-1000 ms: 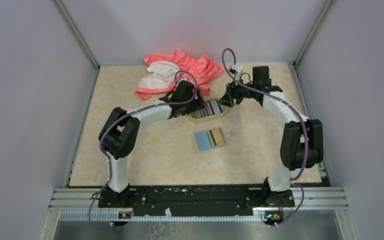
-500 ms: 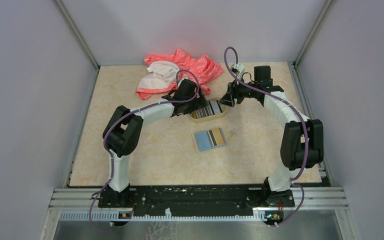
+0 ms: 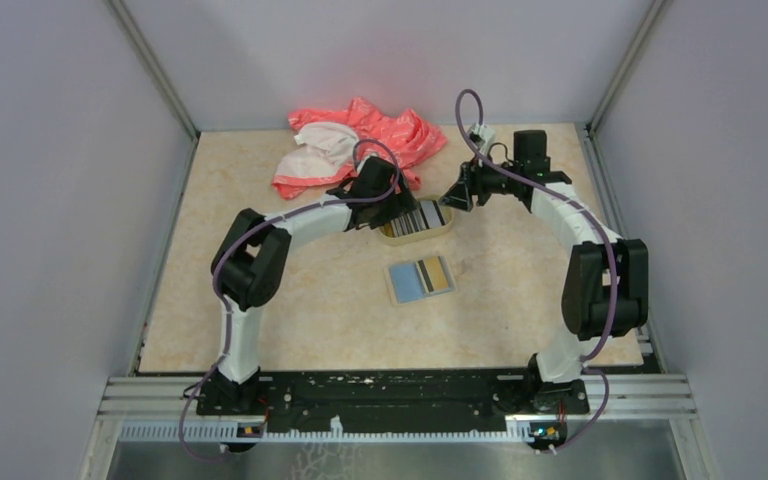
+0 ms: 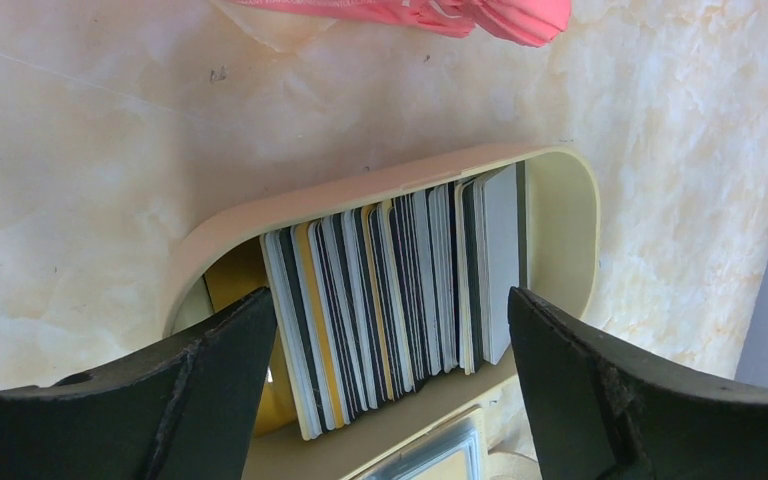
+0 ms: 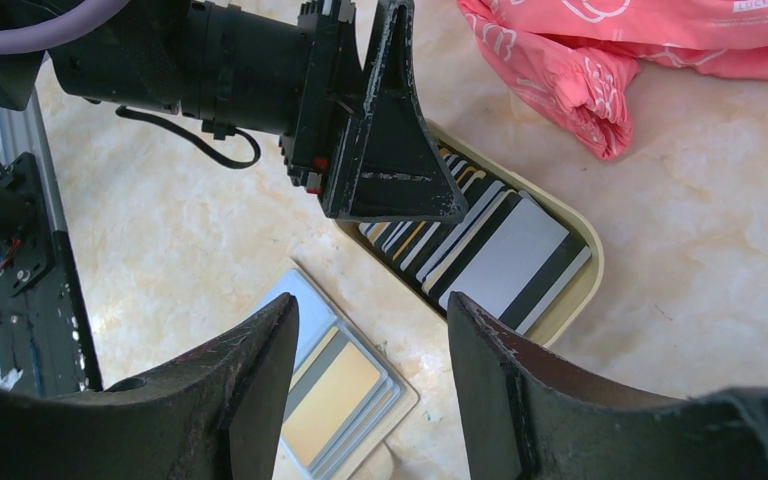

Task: Put the credit cards into the card holder
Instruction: Pick up the credit card from the storage box.

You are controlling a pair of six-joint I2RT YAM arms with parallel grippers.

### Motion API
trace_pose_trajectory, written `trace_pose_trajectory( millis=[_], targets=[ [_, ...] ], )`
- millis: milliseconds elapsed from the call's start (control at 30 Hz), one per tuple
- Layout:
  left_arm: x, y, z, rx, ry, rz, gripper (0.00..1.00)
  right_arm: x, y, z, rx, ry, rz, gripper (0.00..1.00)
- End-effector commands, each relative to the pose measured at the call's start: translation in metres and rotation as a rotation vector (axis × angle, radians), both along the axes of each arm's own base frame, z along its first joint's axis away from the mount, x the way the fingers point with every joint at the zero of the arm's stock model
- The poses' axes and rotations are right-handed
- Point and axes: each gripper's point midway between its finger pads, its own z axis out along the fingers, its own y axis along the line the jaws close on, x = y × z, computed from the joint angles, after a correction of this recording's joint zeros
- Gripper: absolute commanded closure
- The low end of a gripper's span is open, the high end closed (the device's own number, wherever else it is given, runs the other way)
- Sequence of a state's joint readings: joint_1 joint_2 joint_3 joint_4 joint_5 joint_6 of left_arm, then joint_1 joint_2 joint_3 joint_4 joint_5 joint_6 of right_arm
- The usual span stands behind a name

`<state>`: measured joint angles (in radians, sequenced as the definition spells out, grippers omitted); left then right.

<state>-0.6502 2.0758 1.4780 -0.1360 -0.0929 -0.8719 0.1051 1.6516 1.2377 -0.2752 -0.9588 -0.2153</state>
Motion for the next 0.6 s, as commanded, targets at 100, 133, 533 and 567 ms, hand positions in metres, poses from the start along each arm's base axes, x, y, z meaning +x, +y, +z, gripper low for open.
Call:
trace_pose_trajectory(
  millis=[100, 133, 533, 567],
  targets=[
    [-0.009, -0.013, 0.008, -0.107, -0.016, -0.044, 0.12, 0.000, -0.002, 0.024, 0.043, -0.071, 0.018, 0.44],
    [-0.008, -0.015, 0.014, -0.136, -0.040, -0.044, 0.13, -0.001, -0.002, 0.024, 0.043, -0.070, 0.018, 0.44],
    [-0.019, -0.032, 0.022, -0.295, -0.037, -0.111, 0.26, -0.001, -0.001, 0.021, 0.049, -0.061, 0.024, 0.44],
    [-0.020, -0.033, 0.023, -0.306, -0.043, -0.124, 0.26, -0.001, -0.001, 0.021, 0.049, -0.060, 0.025, 0.44]
  ],
)
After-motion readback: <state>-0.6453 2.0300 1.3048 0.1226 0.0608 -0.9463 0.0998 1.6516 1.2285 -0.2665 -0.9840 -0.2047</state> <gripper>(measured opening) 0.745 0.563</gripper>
